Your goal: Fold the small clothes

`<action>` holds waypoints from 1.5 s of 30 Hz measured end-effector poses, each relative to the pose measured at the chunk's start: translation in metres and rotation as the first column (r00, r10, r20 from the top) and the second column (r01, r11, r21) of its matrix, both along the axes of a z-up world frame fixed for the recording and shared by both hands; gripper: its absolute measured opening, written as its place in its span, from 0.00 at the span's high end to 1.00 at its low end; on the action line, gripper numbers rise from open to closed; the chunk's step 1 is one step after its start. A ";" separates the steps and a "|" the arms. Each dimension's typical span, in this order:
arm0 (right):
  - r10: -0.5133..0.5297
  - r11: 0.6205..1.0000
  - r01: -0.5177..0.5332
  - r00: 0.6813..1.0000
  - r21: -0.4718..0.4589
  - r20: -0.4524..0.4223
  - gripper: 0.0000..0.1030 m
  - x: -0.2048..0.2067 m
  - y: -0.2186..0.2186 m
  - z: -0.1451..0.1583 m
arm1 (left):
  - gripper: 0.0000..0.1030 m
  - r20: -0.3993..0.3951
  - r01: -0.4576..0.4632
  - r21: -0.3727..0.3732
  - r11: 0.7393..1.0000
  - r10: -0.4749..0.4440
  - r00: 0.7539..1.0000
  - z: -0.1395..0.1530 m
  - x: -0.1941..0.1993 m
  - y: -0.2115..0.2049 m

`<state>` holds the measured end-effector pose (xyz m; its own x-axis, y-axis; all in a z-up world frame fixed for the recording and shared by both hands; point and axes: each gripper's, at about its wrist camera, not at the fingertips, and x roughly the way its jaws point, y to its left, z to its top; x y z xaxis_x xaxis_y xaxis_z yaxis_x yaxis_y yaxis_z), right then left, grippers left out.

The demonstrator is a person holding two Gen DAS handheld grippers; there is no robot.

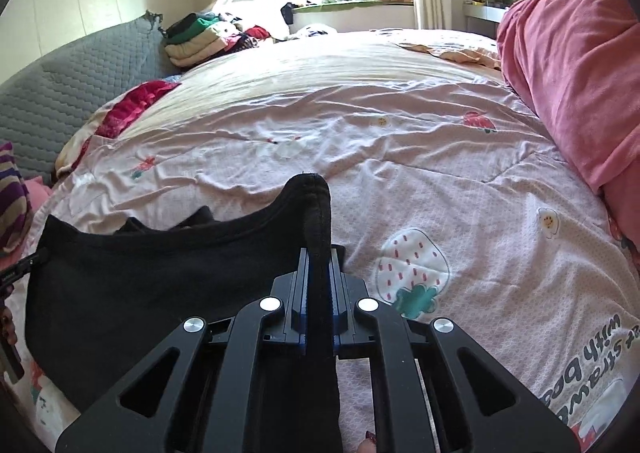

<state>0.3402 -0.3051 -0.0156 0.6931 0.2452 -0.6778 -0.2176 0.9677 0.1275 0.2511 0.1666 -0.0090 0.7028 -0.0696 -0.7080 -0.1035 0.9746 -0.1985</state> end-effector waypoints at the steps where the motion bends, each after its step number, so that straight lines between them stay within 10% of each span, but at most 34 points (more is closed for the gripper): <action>1: -0.004 1.000 0.004 1.000 -0.005 -0.007 0.93 0.001 0.000 -0.003 | 0.97 -0.004 -0.008 0.003 1.000 0.008 1.000 -0.003 0.001 0.001; 14: -0.011 1.000 0.011 0.999 -0.016 -0.034 0.92 0.003 0.001 -0.009 | 0.97 -0.026 -0.015 -0.095 0.995 0.013 1.000 -0.003 0.001 0.015; 19: -0.040 0.999 0.040 0.995 -0.007 -0.095 0.69 0.010 -0.005 -0.024 | 0.64 -0.055 -0.018 -0.184 0.983 0.008 0.998 -0.014 0.005 0.024; 22: -0.048 0.997 0.056 0.991 0.057 -0.125 0.66 0.012 -0.014 -0.028 | 0.62 -0.079 -0.019 -0.205 0.979 0.002 0.997 -0.022 0.007 0.023; 26: -0.041 0.991 0.060 0.988 0.121 -0.152 0.65 0.013 -0.021 -0.031 | 0.64 -0.103 -0.019 -0.209 0.978 -0.003 0.995 -0.033 0.009 0.019; 28: -0.016 0.991 0.036 0.988 0.131 -0.151 0.75 0.013 -0.019 -0.030 | 0.96 -0.095 -0.009 -0.197 0.980 -0.010 0.995 -0.033 0.008 0.016; 29: 0.004 0.991 0.016 0.990 0.135 -0.144 0.94 0.012 -0.017 -0.029 | 0.96 -0.088 -0.006 -0.190 0.982 -0.011 0.996 -0.031 0.008 0.015; 37: -0.016 0.990 0.025 0.998 0.139 -0.060 0.94 0.006 -0.017 -0.007 | 0.97 0.068 0.002 -0.086 0.996 0.004 0.998 0.009 -0.005 0.011; 45: -0.064 0.998 0.059 0.987 -0.037 -0.146 0.93 0.013 -0.004 -0.035 | 0.92 -0.088 -0.016 0.030 0.999 0.019 0.996 -0.039 0.010 0.002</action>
<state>0.3528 -0.3087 -0.0508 0.5987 0.1812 -0.7802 -0.1385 0.9828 0.1220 0.2610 0.1683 -0.0478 0.6388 -0.0363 -0.7685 -0.1364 0.9777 -0.1596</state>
